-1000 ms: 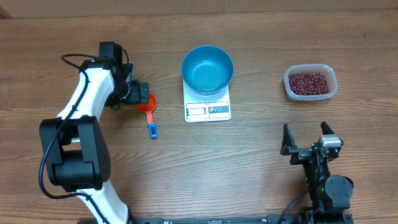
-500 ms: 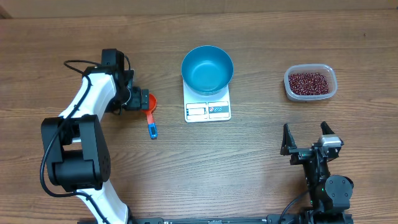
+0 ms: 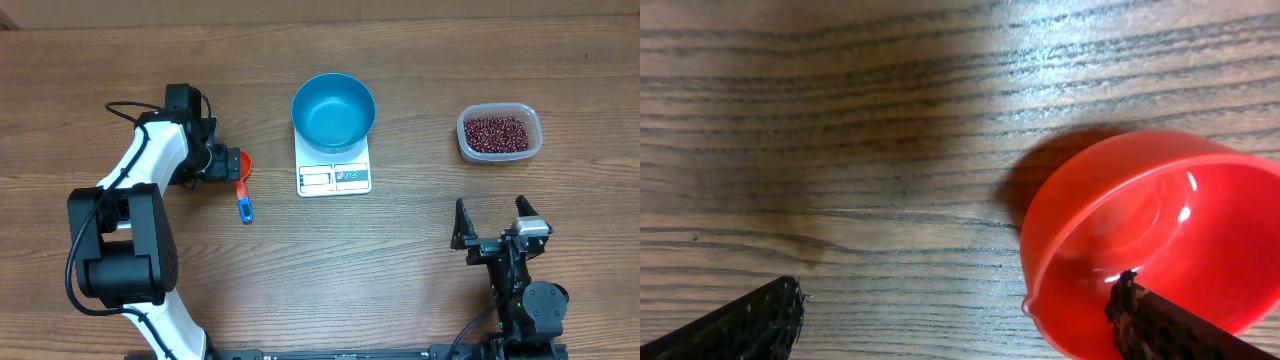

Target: Scoop item into bowl and weigh 150g on scale

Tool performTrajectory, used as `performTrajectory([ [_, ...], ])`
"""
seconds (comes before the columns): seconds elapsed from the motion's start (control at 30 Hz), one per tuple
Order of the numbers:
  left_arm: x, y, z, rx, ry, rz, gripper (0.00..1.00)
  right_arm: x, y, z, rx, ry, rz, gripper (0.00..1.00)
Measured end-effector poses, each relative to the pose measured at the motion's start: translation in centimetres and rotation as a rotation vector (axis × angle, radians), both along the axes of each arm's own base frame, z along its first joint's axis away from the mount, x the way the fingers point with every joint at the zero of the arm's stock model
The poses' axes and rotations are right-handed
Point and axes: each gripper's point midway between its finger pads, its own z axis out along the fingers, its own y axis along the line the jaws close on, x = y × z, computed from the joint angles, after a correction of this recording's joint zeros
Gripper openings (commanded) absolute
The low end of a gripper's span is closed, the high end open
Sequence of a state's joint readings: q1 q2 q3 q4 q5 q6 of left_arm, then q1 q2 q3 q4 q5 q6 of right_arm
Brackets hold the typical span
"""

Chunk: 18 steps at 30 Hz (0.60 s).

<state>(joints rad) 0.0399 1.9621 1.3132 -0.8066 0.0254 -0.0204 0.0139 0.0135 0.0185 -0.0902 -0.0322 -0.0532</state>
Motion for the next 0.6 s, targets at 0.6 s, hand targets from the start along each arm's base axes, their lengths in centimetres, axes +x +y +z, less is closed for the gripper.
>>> performTrajectory([
  [0.6,-1.3,-0.1,-1.0,-0.003,0.037,0.008,1.0,0.0,0.0,0.0,0.0,0.0,0.0,1.0],
])
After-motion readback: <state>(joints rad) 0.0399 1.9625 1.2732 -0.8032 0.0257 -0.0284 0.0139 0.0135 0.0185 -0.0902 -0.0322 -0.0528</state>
